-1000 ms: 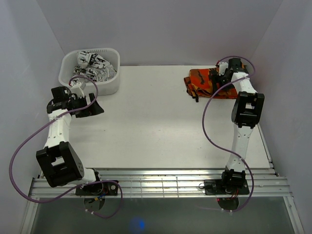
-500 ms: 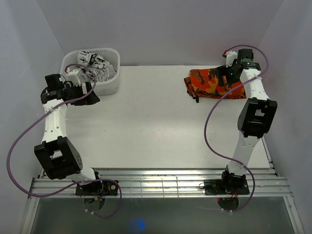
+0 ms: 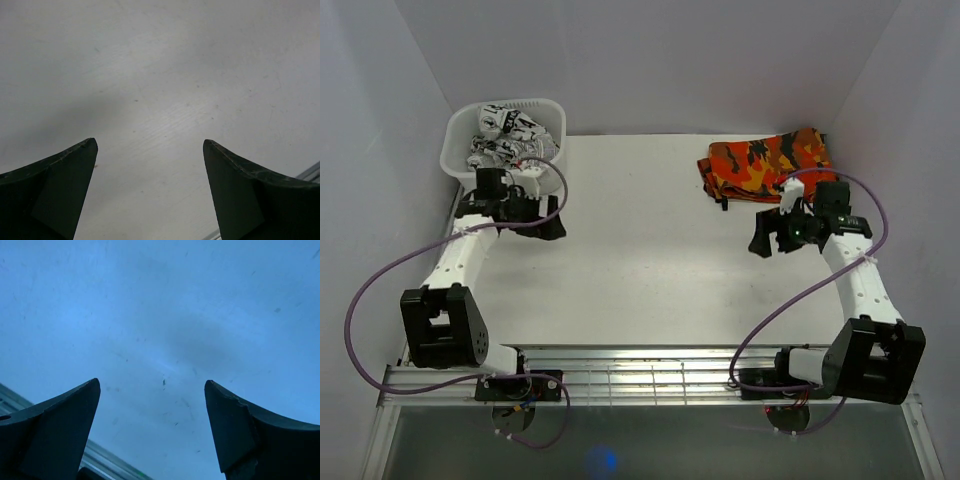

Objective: Fold and stack the trousers
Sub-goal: Neatly place the folded trousers to the corner

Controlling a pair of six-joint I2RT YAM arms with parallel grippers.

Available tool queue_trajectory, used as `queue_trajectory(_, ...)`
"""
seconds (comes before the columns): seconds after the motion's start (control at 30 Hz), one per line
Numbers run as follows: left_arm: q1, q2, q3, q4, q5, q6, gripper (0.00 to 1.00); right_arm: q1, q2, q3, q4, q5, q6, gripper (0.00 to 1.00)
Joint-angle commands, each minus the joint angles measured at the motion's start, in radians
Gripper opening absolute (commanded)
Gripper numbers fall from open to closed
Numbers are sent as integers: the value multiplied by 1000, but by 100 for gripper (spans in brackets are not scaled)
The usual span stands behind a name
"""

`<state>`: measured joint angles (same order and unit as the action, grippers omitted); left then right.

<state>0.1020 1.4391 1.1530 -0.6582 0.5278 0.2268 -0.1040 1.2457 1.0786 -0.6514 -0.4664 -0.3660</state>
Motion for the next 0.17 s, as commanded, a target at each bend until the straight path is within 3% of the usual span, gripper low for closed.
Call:
queue_trajectory(0.0,-114,-88,-67,58,-68,-52,98,-2,-95,-124,-14,-66,24,90)
queue_trajectory(0.13,-128,-94,-87,60,-48,-67,98,3,-169,-192,-17,-29,4,90)
